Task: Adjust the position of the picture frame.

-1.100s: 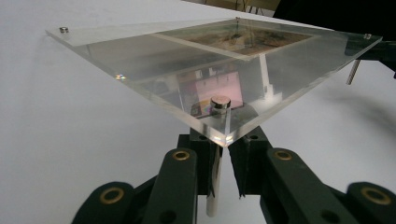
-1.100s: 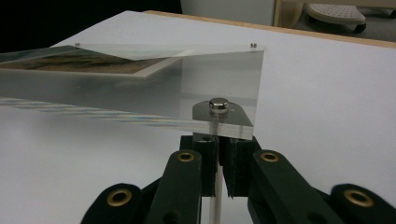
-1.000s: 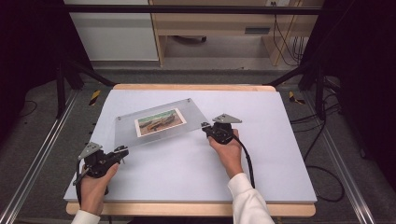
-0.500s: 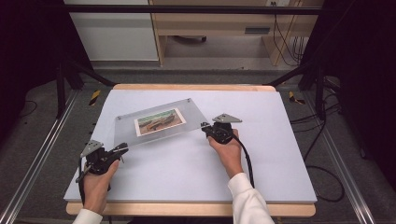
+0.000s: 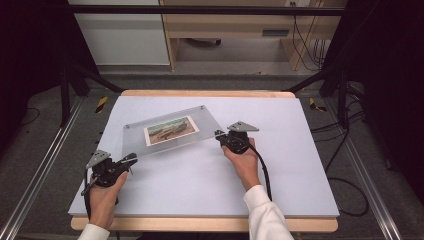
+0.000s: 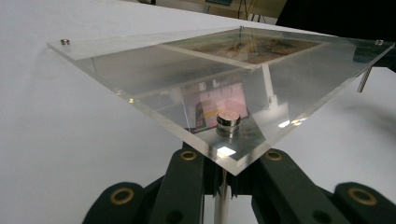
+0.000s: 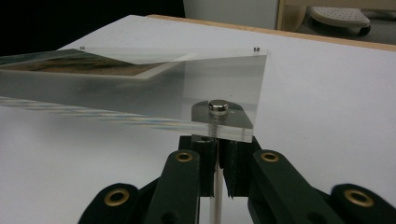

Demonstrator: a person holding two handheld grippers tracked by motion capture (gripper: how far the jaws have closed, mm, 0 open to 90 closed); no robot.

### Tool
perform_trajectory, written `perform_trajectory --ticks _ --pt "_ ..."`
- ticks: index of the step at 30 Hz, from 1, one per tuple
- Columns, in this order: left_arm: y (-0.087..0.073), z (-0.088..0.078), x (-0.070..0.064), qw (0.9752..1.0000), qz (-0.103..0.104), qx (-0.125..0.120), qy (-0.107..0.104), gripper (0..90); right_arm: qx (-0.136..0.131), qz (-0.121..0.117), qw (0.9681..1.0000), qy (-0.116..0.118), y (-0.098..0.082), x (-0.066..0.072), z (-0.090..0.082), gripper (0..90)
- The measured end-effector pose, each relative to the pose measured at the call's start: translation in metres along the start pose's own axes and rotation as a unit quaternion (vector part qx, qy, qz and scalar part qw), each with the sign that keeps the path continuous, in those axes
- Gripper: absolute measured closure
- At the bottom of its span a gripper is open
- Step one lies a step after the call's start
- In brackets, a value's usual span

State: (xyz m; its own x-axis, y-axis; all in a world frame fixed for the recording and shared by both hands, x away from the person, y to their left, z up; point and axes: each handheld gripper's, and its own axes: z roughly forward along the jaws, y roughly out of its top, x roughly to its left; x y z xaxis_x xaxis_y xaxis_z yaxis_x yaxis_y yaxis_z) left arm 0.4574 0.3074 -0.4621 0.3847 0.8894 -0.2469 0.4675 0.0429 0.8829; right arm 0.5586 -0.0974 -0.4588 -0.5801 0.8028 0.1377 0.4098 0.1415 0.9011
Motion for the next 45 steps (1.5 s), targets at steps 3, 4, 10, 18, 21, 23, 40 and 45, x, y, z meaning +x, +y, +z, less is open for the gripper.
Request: perform_trajectory --ticks 3,4,10,18,21,23,40,45 --pt "0.000 0.000 0.000 1.0000 0.000 0.001 0.001 83.2 0.001 -0.001 1.0000 -0.001 0.000 0.000 0.000 84.9" --pt "0.000 0.000 0.000 1.0000 0.001 0.001 0.003 83.2 0.001 0.000 1.0000 0.000 0.000 0.000 0.000 84.9" --pt "0.002 0.000 0.002 1.0000 0.002 -0.001 0.007 83.6 0.004 -0.001 1.0000 0.002 0.000 0.001 0.000 85.0" --pt "0.010 -0.008 -0.001 0.9996 0.011 -0.018 0.018 83.6 -0.016 -0.006 0.9998 -0.002 0.005 0.007 -0.005 85.2" --pt "0.015 -0.013 -0.003 0.9994 0.011 -0.028 0.016 83.1 -0.023 -0.008 0.9997 0.000 0.011 0.010 -0.013 85.1" --pt "0.015 -0.014 -0.004 0.9994 0.011 -0.028 0.016 83.1 -0.022 -0.010 0.9997 0.000 0.013 0.011 -0.014 85.0" --pt "0.031 0.001 -0.046 0.9987 0.036 -0.029 -0.022 82.3 -0.023 -0.009 0.9988 -0.043 0.011 -0.001 -0.076 84.1" --pt "0.041 0.022 -0.059 0.9974 0.051 -0.029 -0.042 82.4 -0.039 0.003 0.9974 -0.061 0.005 -0.016 -0.095 84.1"
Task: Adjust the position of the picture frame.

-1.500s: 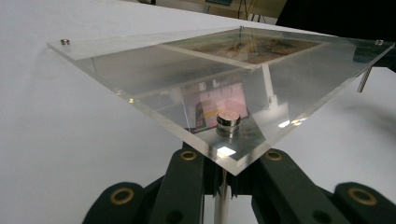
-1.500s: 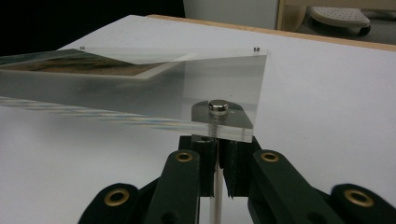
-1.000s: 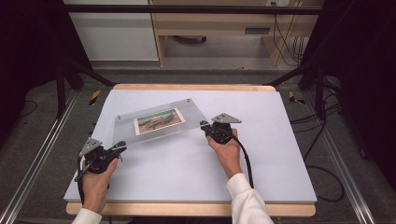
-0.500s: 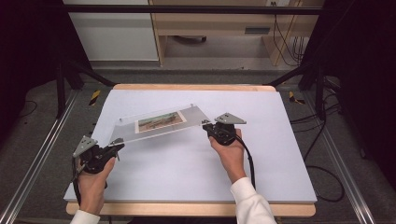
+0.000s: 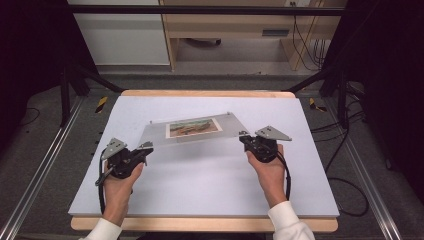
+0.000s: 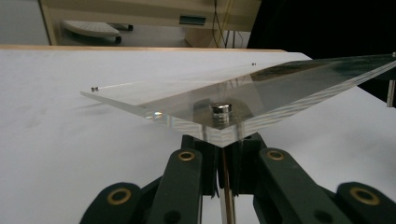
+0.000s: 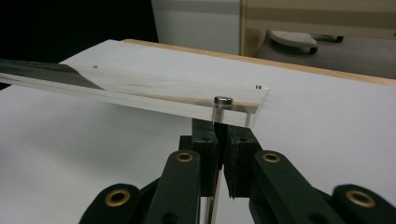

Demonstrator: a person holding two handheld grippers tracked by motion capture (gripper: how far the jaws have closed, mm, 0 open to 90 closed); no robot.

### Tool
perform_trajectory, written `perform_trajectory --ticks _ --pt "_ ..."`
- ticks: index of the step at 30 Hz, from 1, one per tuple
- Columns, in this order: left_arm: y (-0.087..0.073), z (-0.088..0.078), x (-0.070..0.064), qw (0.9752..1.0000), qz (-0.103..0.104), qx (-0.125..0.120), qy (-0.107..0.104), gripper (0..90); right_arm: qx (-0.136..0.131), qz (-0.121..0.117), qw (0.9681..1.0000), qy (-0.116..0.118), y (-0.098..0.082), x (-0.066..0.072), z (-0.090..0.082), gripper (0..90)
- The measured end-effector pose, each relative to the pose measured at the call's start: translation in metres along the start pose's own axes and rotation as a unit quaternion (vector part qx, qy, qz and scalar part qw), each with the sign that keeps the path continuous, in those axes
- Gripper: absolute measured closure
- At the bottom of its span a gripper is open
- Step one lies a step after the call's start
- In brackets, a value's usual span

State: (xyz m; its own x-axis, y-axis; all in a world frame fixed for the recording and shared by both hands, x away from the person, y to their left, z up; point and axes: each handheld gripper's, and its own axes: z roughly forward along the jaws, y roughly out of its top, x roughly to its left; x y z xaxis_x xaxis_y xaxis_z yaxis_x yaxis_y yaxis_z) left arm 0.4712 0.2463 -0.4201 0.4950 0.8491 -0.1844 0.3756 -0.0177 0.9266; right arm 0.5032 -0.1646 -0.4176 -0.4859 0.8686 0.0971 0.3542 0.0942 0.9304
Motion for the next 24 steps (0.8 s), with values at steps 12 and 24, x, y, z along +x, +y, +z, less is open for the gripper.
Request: perform_trajectory --ticks 12,24 --pt "0.009 0.028 -0.025 0.9989 0.028 -0.006 -0.037 82.3 -0.026 0.022 0.9985 -0.043 -0.015 -0.025 -0.040 84.2" --pt "0.004 0.040 -0.028 0.9983 0.036 -0.006 -0.046 82.2 -0.029 0.036 0.9971 -0.061 -0.024 -0.028 -0.043 84.4"
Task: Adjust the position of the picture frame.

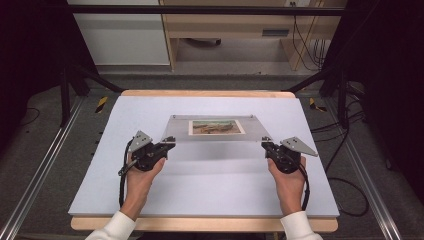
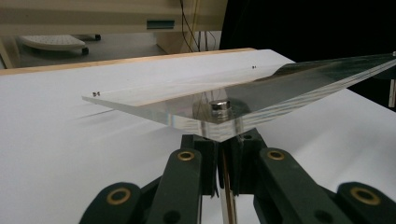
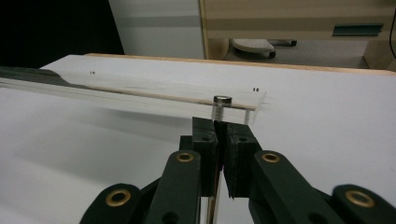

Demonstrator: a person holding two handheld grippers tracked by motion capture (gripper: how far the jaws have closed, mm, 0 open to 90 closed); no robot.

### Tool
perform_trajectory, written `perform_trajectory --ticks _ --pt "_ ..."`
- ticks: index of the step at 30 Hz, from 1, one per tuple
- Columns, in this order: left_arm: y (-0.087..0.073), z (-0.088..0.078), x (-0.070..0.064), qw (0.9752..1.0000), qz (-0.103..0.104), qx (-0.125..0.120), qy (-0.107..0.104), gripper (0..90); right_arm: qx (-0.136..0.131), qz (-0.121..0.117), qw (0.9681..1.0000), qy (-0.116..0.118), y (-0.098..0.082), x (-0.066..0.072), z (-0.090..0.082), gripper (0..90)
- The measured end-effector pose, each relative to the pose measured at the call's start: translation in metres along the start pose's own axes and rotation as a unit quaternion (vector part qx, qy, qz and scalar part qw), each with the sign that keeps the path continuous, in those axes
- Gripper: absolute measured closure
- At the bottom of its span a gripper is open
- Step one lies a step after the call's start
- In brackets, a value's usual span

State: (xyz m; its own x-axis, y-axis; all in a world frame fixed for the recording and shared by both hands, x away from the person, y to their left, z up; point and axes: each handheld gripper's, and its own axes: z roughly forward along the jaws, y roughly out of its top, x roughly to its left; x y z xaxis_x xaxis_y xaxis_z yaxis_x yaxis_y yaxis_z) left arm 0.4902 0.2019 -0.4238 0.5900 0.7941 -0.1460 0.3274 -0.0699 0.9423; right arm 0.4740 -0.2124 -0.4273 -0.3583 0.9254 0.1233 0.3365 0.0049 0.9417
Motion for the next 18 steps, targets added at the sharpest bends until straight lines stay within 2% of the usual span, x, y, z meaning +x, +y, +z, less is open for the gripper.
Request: perform_trajectory --ticks 5,8,18 --pt "-0.002 0.004 0.009 1.0000 -0.005 -0.001 0.000 82.3 -0.001 -0.003 1.0000 -0.004 -0.002 0.002 0.009 84.3" --pt "-0.004 0.008 0.010 1.0000 -0.003 0.003 -0.001 82.1 0.001 -0.009 0.9998 -0.015 -0.003 0.003 0.013 84.2" --pt "-0.013 0.012 0.014 1.0000 -0.006 0.007 0.000 82.0 0.007 -0.009 0.9998 -0.014 -0.008 0.003 0.013 84.2"
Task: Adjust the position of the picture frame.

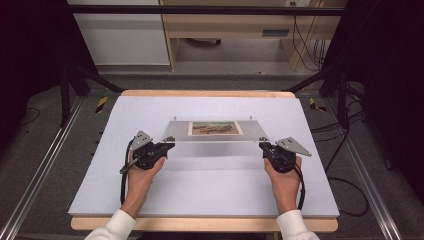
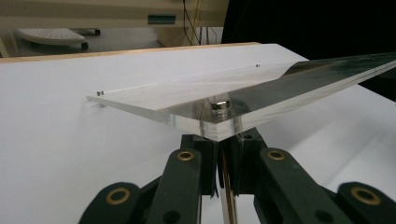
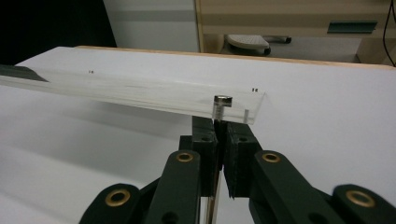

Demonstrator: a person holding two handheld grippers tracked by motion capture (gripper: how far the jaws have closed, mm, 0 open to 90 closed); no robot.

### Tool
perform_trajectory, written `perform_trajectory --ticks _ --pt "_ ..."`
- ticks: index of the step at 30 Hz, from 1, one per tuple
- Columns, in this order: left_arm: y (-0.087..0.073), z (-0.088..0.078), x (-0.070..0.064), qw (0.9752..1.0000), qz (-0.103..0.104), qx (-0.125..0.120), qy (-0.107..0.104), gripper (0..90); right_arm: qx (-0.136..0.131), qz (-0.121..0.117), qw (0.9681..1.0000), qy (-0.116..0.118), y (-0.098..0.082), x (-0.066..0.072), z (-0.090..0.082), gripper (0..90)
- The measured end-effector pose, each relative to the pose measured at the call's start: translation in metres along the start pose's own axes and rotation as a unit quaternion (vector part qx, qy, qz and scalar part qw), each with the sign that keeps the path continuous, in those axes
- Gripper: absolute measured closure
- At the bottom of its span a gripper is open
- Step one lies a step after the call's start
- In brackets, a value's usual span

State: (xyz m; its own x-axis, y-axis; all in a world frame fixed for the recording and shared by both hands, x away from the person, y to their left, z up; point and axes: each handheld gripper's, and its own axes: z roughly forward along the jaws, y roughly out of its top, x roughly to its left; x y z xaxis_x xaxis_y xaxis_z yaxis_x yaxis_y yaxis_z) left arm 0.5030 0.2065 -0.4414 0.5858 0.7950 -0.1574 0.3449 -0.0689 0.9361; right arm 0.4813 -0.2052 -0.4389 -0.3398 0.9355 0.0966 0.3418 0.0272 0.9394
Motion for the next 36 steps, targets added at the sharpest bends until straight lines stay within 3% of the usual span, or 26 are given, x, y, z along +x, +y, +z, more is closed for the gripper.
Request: perform_trajectory --ticks 5,9,15,36 --pt "-0.007 -0.001 0.003 0.9999 -0.009 0.013 0.002 82.7 0.009 0.001 0.9999 0.009 -0.005 0.003 -0.001 84.2" --pt "-0.014 -0.002 0.001 0.9992 -0.004 0.040 0.005 83.0 0.032 0.001 0.9995 0.009 -0.012 0.004 -0.002 84.6" --pt "-0.019 -0.002 -0.003 0.9982 0.003 0.059 0.009 83.3 0.055 0.010 0.9984 0.010 -0.018 0.003 -0.002 85.0" --pt "-0.025 -0.002 -0.003 0.9966 0.012 0.082 0.008 83.4 0.074 0.016 0.9970 0.014 -0.025 0.002 -0.001 85.0"
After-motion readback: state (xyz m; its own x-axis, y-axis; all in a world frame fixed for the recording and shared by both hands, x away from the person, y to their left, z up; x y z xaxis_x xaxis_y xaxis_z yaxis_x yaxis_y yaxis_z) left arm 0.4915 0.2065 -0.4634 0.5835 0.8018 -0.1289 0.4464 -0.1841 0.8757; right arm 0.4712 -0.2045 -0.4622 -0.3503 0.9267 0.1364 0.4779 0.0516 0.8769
